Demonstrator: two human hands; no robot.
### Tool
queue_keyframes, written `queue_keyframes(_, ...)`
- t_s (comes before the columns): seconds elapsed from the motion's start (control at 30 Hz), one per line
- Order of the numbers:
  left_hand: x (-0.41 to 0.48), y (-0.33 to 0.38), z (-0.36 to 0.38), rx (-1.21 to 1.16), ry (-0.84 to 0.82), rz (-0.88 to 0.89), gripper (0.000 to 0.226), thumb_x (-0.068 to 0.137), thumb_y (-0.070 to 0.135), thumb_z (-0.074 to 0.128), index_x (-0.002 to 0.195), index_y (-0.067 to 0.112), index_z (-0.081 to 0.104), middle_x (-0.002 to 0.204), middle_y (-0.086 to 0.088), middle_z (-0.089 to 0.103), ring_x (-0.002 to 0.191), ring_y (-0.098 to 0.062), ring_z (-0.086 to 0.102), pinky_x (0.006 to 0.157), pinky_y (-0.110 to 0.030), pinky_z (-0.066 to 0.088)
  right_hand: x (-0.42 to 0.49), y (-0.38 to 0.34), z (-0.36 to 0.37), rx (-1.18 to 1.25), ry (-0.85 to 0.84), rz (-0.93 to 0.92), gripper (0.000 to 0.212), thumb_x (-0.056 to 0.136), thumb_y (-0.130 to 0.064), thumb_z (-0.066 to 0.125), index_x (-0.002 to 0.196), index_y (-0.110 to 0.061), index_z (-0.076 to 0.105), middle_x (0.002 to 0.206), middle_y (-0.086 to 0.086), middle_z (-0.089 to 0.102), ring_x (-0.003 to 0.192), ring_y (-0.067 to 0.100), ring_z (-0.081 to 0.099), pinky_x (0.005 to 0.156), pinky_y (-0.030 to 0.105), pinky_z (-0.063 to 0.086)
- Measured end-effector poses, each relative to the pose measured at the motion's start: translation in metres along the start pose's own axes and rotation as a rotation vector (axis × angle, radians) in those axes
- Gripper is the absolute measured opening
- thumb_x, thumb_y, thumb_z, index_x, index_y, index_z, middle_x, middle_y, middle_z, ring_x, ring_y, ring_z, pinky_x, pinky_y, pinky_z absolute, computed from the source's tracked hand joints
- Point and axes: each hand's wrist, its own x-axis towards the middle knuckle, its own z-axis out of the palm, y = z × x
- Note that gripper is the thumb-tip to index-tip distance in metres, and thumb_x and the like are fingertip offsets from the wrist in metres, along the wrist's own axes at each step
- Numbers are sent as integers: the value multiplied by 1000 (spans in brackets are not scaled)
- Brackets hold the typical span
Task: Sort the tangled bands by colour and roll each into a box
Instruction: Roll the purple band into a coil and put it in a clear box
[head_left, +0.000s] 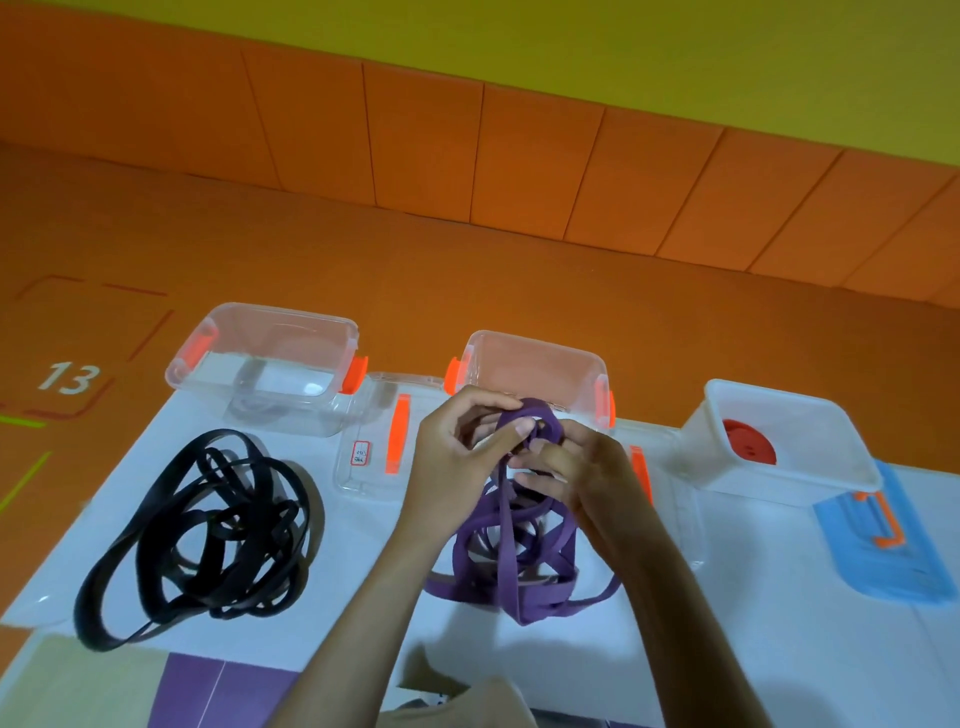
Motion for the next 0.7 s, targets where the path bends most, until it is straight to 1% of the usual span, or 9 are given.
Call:
queue_keyframes(0.03, 0, -2, -1, 15, 0, 2, 28, 87, 9, 85, 94, 34, 77, 100, 3, 79, 97, -16, 77, 83, -19, 57, 2, -2, -1, -27, 6, 10, 26, 79, -17, 74, 100, -2, 73, 93, 23, 78, 96, 35, 79, 77, 31, 65)
queue_keyframes(0.1, -1, -4, -6, 24, -7, -4, 24, 86, 12, 87, 94, 33, 78, 97, 5, 79, 94, -13, 78, 81, -17, 57, 4, -3, -4, -36, 9, 26, 26, 81, -19, 78, 101, -3, 75, 97, 21, 79, 99, 33, 79, 82, 30, 64)
queue_keyframes(0.23, 0, -8, -13, 1, -14, -42, 18, 83, 15, 89, 91, 29, 82, 97, 0, 81, 94, -16, 78, 83, -19, 58, 2, 3, -5, 103, 26, 9, 3, 90, -16, 81, 90, -13, 81, 100, 18, 79, 107, 33, 77, 93, 33, 62)
queue_keyframes(0.33, 2, -8, -14, 26, -1, -52, 18, 83, 14, 90, 91, 29, 81, 95, 1, 81, 91, -16, 78, 81, -20, 58, 4, -1, -8, 82, 66, 1, 8, 87, -12, 85, 94, -10, 80, 93, 20, 74, 103, 35, 78, 93, 39, 63)
queue_keyframes(0.37, 3, -8, -15, 29, -15, -53, 19, 83, 16, 89, 92, 29, 81, 95, 2, 81, 91, -14, 78, 80, -19, 58, 5, -4, -12, 66, 88, -1, 12, 84, -11, 87, 93, -10, 80, 92, 21, 71, 101, 35, 78, 93, 40, 64)
queue_keyframes(0.43, 5, -5, -16, 22, -82, -43, 22, 85, 17, 88, 99, 32, 80, 100, 4, 81, 94, -14, 78, 80, -18, 58, 4, -9, -20, 101, 138, -4, 17, 77, -6, 89, 87, -15, 80, 95, 19, 70, 98, 32, 78, 86, 35, 65)
queue_keyframes(0.53, 7, -1, -9, 47, -174, -19, 30, 89, 14, 83, 108, 37, 80, 110, 7, 80, 104, -13, 76, 86, -16, 56, 3, -10, -30, 242, 117, 20, 19, 74, -5, 87, 90, -14, 81, 104, 18, 77, 98, 28, 78, 79, 27, 63)
queue_keyframes(0.63, 8, -3, 2, 95, -177, -26, 26, 92, 13, 80, 105, 35, 82, 110, 9, 80, 106, -11, 75, 90, -16, 54, 5, -10, -35, 341, 118, 48, 21, 73, -4, 84, 94, -7, 80, 106, 18, 79, 98, 25, 79, 78, 25, 62)
queue_keyframes(0.7, 11, -4, 6, 113, -170, -21, 23, 93, 13, 80, 103, 32, 81, 113, 9, 79, 111, -12, 73, 92, -19, 54, 6, -10, -37, 376, 120, 61, 17, 73, -5, 84, 89, -7, 81, 103, 17, 79, 97, 24, 79, 78, 25, 63)
